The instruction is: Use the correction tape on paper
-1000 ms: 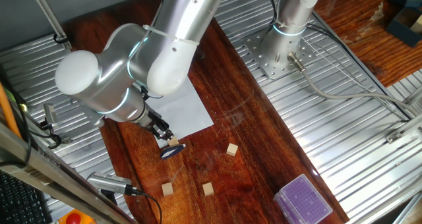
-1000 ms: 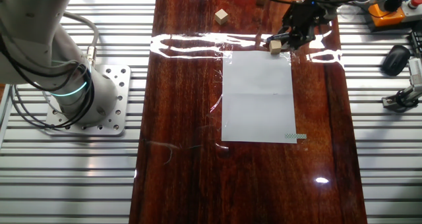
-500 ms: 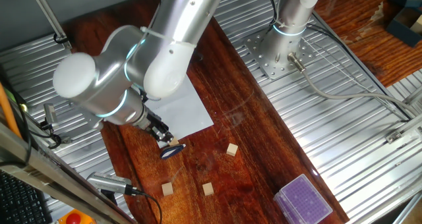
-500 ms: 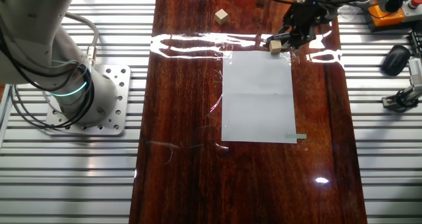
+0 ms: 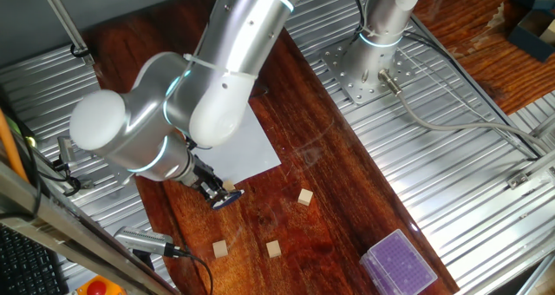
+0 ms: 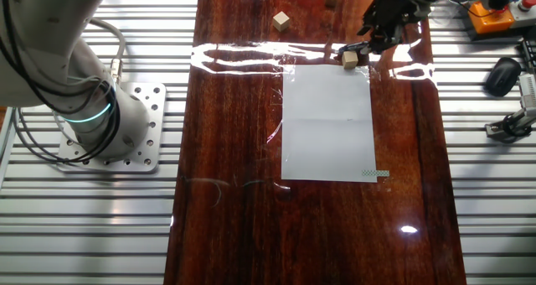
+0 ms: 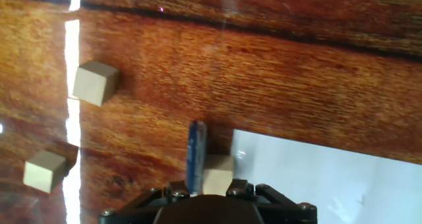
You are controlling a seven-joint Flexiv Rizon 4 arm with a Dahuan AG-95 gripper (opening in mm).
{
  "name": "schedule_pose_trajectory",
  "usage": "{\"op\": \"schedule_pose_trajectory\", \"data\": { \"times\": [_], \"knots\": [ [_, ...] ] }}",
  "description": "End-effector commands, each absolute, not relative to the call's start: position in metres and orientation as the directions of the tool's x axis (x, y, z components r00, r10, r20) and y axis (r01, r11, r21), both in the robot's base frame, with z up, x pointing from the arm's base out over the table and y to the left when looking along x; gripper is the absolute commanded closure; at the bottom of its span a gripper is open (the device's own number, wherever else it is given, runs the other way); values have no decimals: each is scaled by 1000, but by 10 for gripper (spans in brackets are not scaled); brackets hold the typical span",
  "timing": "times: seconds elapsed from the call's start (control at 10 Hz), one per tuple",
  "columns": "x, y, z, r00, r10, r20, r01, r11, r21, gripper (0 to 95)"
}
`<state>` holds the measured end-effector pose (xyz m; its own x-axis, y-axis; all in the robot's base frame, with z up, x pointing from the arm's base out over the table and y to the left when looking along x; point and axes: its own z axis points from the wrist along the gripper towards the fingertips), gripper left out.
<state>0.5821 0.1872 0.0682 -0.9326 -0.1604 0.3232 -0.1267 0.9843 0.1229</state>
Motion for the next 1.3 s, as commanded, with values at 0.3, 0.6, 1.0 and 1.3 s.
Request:
{"op": "schedule_pose_trajectory", "data": {
  "times": [0.3,0.6,1.0,1.3],
  "knots": [
    [582,187,69,-927,-188,325,-151,979,136,570],
    [584,188,68,-922,-203,329,-165,976,141,570],
    [599,195,61,-923,-201,328,-162,977,141,570],
    [602,194,51,-925,-202,323,-163,976,143,570]
  ]
}}
